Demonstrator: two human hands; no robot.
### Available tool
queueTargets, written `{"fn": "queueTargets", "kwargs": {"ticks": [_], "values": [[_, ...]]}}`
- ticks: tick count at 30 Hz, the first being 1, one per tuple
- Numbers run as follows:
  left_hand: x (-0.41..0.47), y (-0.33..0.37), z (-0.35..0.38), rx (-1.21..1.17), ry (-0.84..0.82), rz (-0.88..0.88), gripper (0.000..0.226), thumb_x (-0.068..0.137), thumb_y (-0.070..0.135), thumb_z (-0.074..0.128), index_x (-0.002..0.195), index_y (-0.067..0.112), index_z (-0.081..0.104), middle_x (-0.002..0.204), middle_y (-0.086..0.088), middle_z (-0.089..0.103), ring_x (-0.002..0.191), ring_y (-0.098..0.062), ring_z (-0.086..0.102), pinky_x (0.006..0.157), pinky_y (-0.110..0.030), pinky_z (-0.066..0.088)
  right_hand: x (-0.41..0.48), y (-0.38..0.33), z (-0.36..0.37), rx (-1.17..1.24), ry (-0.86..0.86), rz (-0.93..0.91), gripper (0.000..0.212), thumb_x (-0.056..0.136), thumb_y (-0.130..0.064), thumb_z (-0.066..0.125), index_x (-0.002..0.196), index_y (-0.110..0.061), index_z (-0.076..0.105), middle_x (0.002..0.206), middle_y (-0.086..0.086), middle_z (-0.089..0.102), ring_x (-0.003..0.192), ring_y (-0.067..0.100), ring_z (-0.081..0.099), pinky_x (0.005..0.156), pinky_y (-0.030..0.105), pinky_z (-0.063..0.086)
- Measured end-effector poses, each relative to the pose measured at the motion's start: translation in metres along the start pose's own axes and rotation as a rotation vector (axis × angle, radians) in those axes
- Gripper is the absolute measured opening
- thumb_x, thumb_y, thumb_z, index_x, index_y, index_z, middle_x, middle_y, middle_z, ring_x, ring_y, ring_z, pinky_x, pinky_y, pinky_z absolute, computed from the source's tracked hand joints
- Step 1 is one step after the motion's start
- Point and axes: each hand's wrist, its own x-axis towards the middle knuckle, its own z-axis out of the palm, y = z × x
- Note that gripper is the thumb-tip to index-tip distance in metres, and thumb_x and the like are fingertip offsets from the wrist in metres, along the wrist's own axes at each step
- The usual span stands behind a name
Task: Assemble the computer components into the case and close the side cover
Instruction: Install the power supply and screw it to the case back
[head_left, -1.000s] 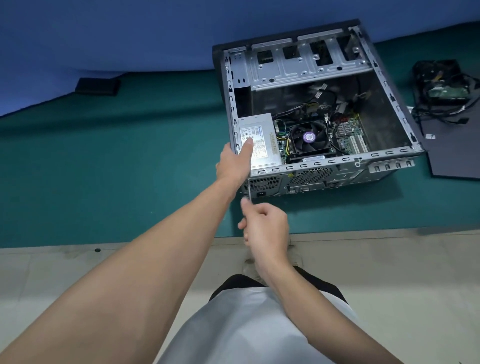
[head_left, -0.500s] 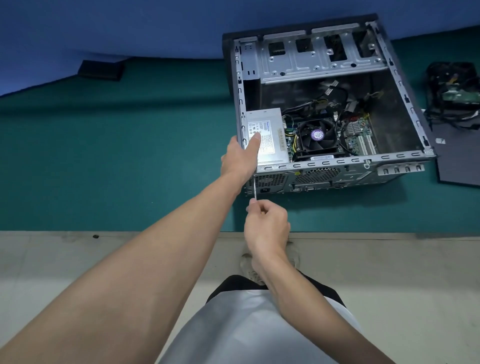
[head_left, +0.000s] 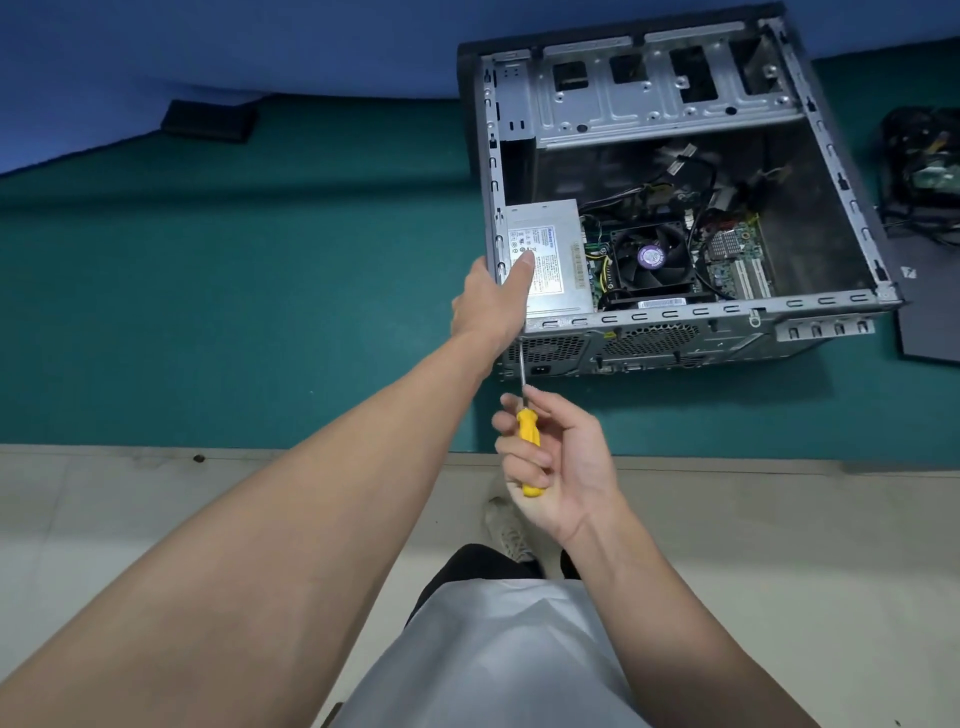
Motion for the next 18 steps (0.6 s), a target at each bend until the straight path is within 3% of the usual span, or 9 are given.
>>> {"fn": "queueTargets", "kwargs": {"ticks": [4,6,8,10,12,14,16,18], "values": [[0.001,0.000,0.000,0.010,-0.001,-0.005,0.073,0.092,0.063,0.044,0.148,0.018,0.032,0.145,-0.003,0.047,0.136,-0.029,0.038,0.109,-0.049,0.035,-0.002,0.010,0.004,-0.161,0.108,-0.212,0.012,0.089,0.006,0.053,0.080,-0.001,0.058,0.069,0.009,0.053,0.043,0.008,0.042,0.035,0.016,0.029],[0.001,0.001,0.000,0.008,0.001,-0.005,0.071,0.091,0.063,0.044,0.146,0.019,0.035,0.142,-0.003,0.050,0.134,-0.029,0.040,0.107,-0.049,0.037,-0.004,0.014,0.006,-0.377,0.208,-0.261,0.009,0.094,-0.006,0.056,0.093,-0.006,0.065,0.074,0.008,0.063,0.053,0.012,0.054,0.041,0.020,0.037],[0.001,0.001,0.000,0.003,0.006,-0.008,0.068,0.091,0.064,0.044,0.143,0.020,0.039,0.138,-0.002,0.053,0.130,-0.029,0.043,0.106,-0.049,0.039,-0.004,0.018,0.007,-0.701,0.389,-0.312,0.015,0.098,-0.024,0.053,0.106,-0.020,0.066,0.078,0.002,0.067,0.056,0.012,0.053,0.045,0.022,0.038],[0.001,0.001,0.000,-0.004,0.009,-0.015,0.068,0.090,0.064,0.044,0.143,0.021,0.040,0.138,-0.002,0.053,0.130,-0.029,0.044,0.106,-0.049,0.039,-0.003,0.021,0.005,-0.941,0.527,-0.455,0.022,0.098,-0.033,0.050,0.114,-0.027,0.064,0.080,-0.002,0.064,0.062,0.012,0.052,0.058,0.027,0.044],[0.001,0.001,0.001,-0.006,0.009,-0.021,0.070,0.090,0.065,0.045,0.144,0.021,0.039,0.139,-0.003,0.052,0.132,-0.029,0.043,0.106,-0.049,0.039,-0.005,0.025,0.006,-1.138,0.654,-0.628,0.021,0.095,-0.038,0.054,0.106,-0.023,0.062,0.076,-0.006,0.060,0.079,0.020,0.057,0.076,0.032,0.044],[0.001,0.000,0.001,-0.005,0.012,-0.024,0.071,0.090,0.065,0.044,0.145,0.021,0.037,0.142,-0.003,0.050,0.134,-0.028,0.041,0.108,-0.049,0.037,-0.006,0.029,0.008,-1.220,0.704,-0.739,0.016,0.095,-0.036,0.054,0.088,-0.022,0.056,0.068,-0.008,0.058,0.084,0.028,0.057,0.077,0.033,0.040],[0.001,0.000,0.001,-0.002,0.014,-0.017,0.073,0.091,0.065,0.044,0.147,0.020,0.034,0.145,-0.003,0.047,0.136,-0.029,0.038,0.110,-0.048,0.034,-0.003,0.028,0.008,-1.234,0.707,-0.777,0.021,0.097,-0.030,0.052,0.079,-0.021,0.056,0.063,-0.003,0.060,0.076,0.028,0.058,0.075,0.033,0.042],[0.000,0.000,0.001,0.008,0.014,-0.009,0.075,0.092,0.064,0.043,0.150,0.019,0.030,0.149,-0.002,0.043,0.139,-0.028,0.034,0.112,-0.047,0.031,0.000,0.027,0.007,-1.091,0.658,-0.728,0.026,0.097,-0.024,0.052,0.074,-0.013,0.059,0.056,0.000,0.055,0.055,0.020,0.051,0.060,0.029,0.041]]}}
